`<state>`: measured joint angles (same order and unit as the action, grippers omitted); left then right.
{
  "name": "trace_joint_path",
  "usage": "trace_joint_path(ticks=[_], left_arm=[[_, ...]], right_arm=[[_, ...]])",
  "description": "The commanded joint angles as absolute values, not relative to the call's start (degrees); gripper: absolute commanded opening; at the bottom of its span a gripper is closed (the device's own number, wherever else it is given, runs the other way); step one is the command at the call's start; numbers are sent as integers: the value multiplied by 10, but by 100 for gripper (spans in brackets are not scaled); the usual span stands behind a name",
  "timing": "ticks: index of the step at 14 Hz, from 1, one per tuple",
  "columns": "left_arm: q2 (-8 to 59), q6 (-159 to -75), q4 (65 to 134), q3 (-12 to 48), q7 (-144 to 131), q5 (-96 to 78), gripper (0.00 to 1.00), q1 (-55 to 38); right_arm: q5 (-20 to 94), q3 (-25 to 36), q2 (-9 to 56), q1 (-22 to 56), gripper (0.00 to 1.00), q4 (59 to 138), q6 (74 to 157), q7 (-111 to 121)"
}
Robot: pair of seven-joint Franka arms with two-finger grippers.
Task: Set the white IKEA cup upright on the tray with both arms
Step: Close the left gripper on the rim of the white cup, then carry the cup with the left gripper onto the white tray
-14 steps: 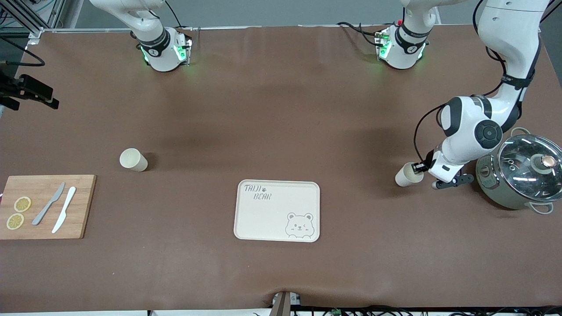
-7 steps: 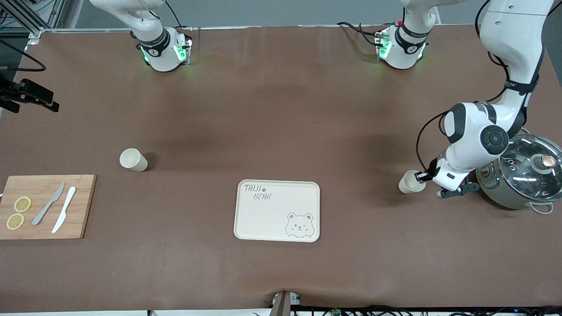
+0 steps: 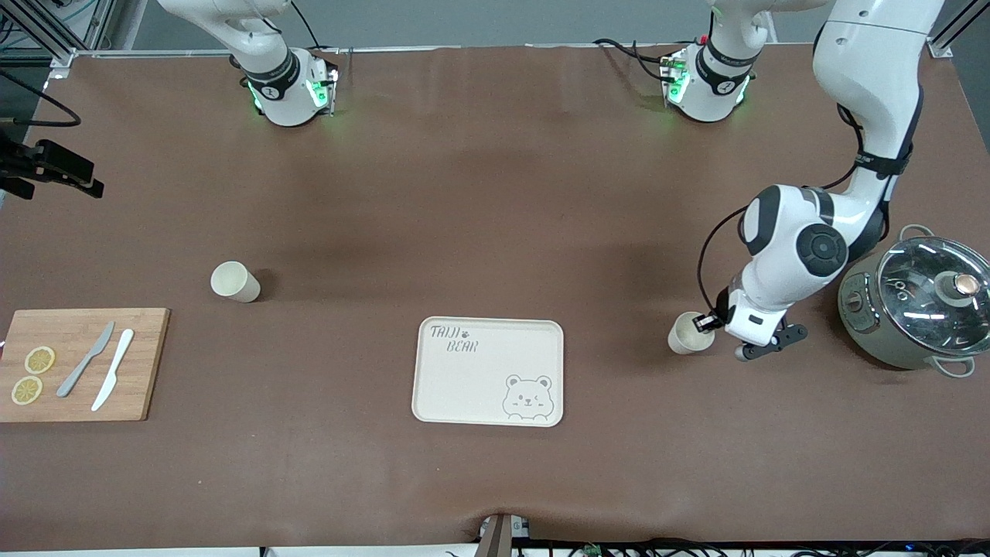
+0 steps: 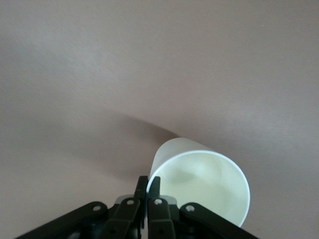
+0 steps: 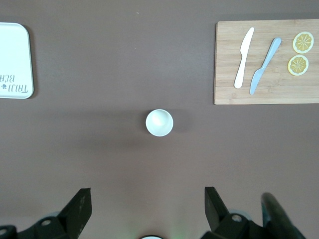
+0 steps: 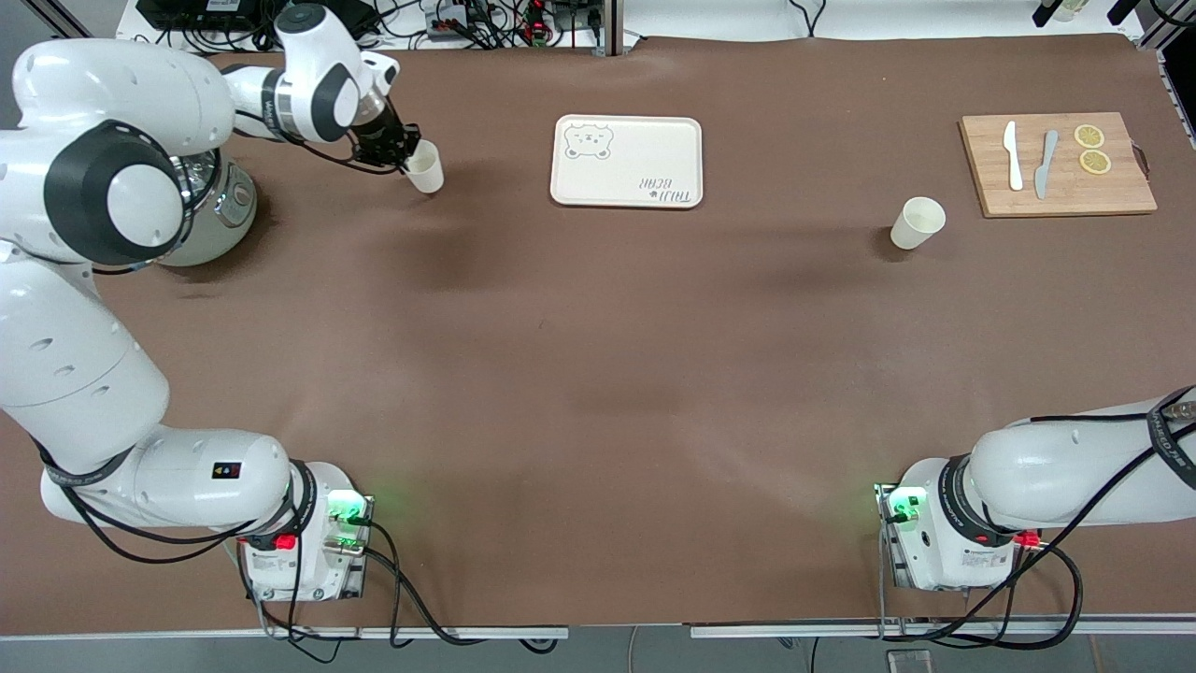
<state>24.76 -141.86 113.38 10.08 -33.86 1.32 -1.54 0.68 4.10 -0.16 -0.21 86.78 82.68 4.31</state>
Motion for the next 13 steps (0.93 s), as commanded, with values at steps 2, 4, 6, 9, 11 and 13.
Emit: trace_joint_path(ticks=[2,4,6,9,11,13], left_arm=[[255,-1415,1119,100,-416,17,0,-47],[256,-1412,1107,100,-434,14,0,-75],[277,-1378,1062,100,-464,-9,0,-99],[322,-1310,971,99,-567,-19,0,-155],[346,-1302,930,99,-622,-20,0,-175],[356,-1297,911,98,-669,-18,0,-199]], right_arm=[[-4,39,1,-7,100,862,830,48],[-4,39,1,-7,100,862,831,48],[-4,39,1,-7,100,862,831,48],[-4,39,1,-8,100,862,831,47],[-5,39,4,-7,100,861,831,48],[-4,39,7,-5,100,856,832,48]])
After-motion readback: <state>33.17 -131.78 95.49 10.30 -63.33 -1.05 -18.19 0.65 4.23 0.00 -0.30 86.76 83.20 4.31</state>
